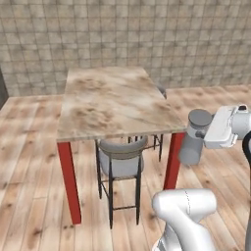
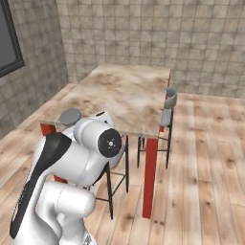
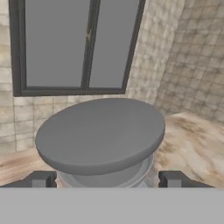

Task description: Place the pitcher and cup on the dining counter for serving.

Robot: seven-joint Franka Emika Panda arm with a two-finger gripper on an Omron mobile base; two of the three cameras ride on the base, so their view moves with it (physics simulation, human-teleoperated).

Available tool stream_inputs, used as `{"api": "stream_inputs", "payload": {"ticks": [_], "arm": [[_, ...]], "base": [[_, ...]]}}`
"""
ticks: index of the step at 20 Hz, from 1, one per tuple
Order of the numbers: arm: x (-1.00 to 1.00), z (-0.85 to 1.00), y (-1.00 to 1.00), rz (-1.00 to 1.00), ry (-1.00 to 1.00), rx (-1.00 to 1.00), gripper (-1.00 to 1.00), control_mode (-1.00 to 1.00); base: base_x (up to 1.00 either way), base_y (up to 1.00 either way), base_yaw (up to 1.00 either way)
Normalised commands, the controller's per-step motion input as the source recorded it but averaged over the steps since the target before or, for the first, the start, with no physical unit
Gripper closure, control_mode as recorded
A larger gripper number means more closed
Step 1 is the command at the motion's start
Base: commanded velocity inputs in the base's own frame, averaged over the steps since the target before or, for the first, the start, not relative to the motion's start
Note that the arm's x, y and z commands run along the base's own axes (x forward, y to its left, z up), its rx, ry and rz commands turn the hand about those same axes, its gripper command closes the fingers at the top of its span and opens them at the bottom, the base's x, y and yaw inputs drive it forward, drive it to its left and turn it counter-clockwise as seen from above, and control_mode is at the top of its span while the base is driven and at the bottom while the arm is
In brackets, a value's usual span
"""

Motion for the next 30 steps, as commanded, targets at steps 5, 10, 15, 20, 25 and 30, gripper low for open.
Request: {"api": "stream_inputs", "payload": {"ticks": [5, 10, 15, 20, 25, 30], "arm": [[0.00, 0.00, 0.00, 0.00, 0.00, 0.00, 1.00, 1.00], [0.00, 0.00, 0.00, 0.00, 0.00, 0.00, 1.00, 1.00], [0.19, 0.00, 0.00, 0.04, 0.01, 0.00, 1.00, -1.00], [0.64, 0.00, 0.04, 0.10, 0.04, 0.00, 1.00, -1.00], [0.67, 0.00, 0.00, 0.10, 0.04, 0.00, 1.00, -1.00], [0.69, 0.00, 0.02, 0.07, 0.00, 0.00, 1.00, -1.00]], "base": [[0.74, 0.00, 0.05], [0.50, 0.00, 0.10], [0.20, 0.00, 0.07], [0.00, 0.00, 0.00], [0.00, 0.00, 0.00], [0.00, 0.00, 0.00]]}}
